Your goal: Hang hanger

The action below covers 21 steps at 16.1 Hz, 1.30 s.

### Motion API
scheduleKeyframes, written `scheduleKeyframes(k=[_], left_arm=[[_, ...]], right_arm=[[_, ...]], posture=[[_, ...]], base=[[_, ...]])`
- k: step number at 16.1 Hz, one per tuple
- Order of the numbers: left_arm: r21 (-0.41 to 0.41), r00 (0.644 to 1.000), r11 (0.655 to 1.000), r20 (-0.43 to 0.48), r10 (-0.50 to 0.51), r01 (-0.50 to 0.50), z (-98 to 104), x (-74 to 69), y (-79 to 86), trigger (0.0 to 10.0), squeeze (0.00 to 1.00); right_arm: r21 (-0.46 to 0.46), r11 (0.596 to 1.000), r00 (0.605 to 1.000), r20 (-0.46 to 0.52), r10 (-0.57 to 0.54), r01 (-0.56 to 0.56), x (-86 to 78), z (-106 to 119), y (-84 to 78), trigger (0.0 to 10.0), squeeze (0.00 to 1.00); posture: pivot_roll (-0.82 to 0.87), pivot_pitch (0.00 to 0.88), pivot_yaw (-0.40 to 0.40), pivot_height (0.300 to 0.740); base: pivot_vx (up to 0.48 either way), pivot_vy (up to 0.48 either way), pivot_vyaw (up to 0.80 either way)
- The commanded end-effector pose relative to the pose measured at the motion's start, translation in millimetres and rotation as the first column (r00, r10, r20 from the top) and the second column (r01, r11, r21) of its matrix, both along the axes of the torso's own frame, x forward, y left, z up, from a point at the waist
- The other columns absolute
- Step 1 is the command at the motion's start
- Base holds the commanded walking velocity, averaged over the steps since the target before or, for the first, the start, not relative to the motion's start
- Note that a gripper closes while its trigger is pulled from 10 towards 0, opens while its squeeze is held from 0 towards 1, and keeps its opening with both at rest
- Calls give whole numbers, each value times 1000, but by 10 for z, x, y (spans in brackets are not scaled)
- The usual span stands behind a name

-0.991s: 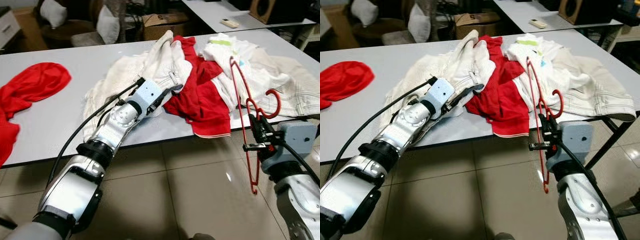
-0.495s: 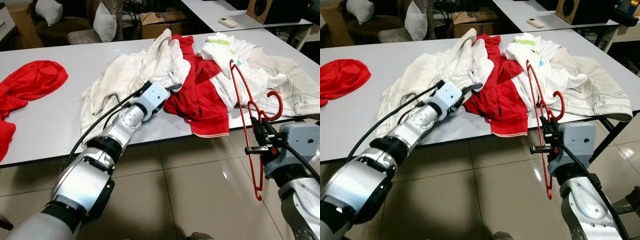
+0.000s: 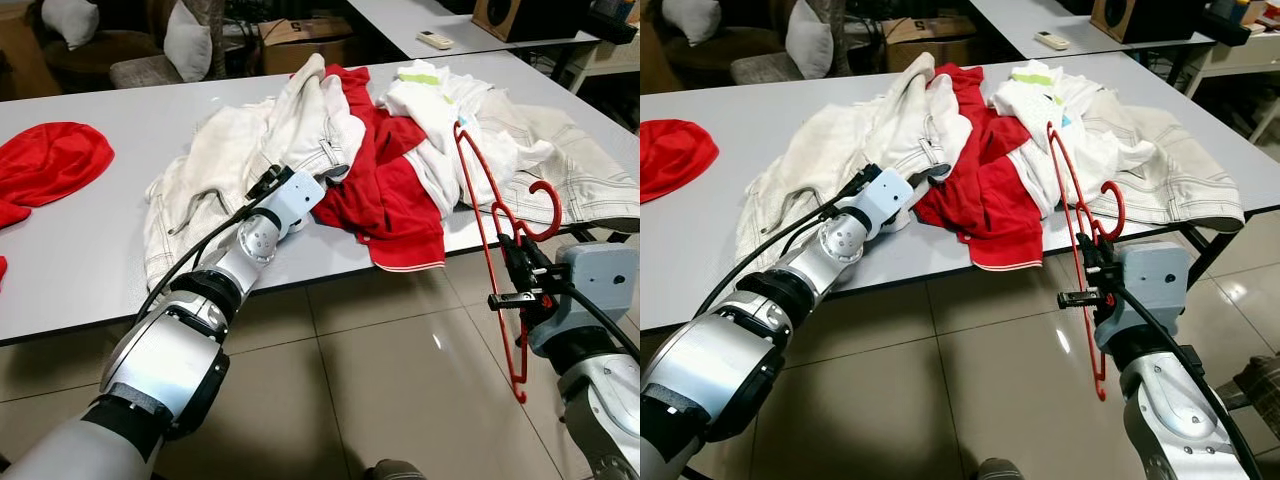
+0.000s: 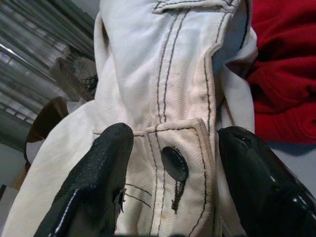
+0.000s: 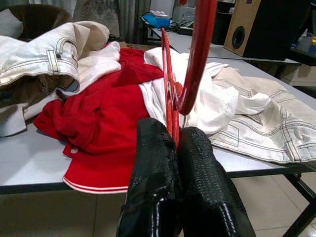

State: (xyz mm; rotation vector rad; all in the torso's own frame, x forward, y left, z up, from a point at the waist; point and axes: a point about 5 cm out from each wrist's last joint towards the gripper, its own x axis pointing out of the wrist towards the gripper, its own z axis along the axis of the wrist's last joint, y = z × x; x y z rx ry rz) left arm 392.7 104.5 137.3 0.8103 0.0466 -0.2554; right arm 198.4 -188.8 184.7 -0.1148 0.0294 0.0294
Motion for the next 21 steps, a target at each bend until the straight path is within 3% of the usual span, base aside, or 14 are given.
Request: scheduleKeyframes(k=[1, 2, 3, 4, 5, 6, 13, 16, 19, 21], left_arm=[[17, 999, 999, -9, 35, -34, -40, -6, 39, 10000, 0], [-2, 997, 997, 1, 76, -76, -32, 1, 78, 10000, 0], [-26, 994, 994, 15, 104, -103, -5, 14, 110, 9255, 0], [-47, 992, 992, 27, 122, -120, 22, 24, 134, 4471, 0], [-71, 989, 988, 37, 140, -137, 53, 37, 168, 2902, 0], [-81, 987, 986, 55, 149, -145, 90, 50, 190, 118, 0], [-144, 956, 965, 165, 243, -221, 343, 126, 372, 0, 0], [-162, 969, 962, 80, 234, -219, 221, 100, 347, 0, 0], [-274, 971, 932, -30, 238, -236, 130, 82, 317, 0, 0], [-286, 969, 927, -40, 243, -244, 144, 90, 334, 0, 0]], right_arm=[[-17, 1000, 1000, 11, 2, -2, -17, 48, 17, 10000, 0], [-21, 1000, 1000, 12, 4, -4, -15, 54, 17, 10000, 0], [-23, 1000, 1000, 12, 4, -4, -15, 58, 16, 10000, 0], [-24, 1000, 1000, 10, 5, -5, -17, 59, 17, 10000, 0], [-24, 1000, 1000, 9, 7, -6, -18, 60, 21, 10000, 0], [-25, 1000, 1000, 9, 9, -8, -16, 62, 24, 10000, 0], [-22, 1000, 1000, 5, 9, -9, -16, 52, 38, 10000, 0], [-22, 1000, 1000, 3, 10, -10, -16, 48, 46, 10000, 0], [-28, 1000, 1000, 3, 11, -11, -9, 49, 42, 10000, 0], [-30, 999, 1000, 4, 12, -12, -2, 49, 43, 10000, 0]], posture=[[-417, 28, 31, 740], [-429, 25, 31, 740], [-429, 23, 31, 740], [-429, 23, 31, 740], [-427, 19, 30, 740], [-427, 19, 30, 740], [-423, 16, 38, 740], [-423, 15, 38, 740], [-428, 11, 38, 740], [-428, 8, 39, 740]], base=[[0, 0, 0], [0, 0, 0], [0, 0, 0], [0, 0, 0], [0, 0, 0], [0, 0, 0], [0, 0, 0], [0, 0, 0], [0, 0, 0], [0, 0, 0]])
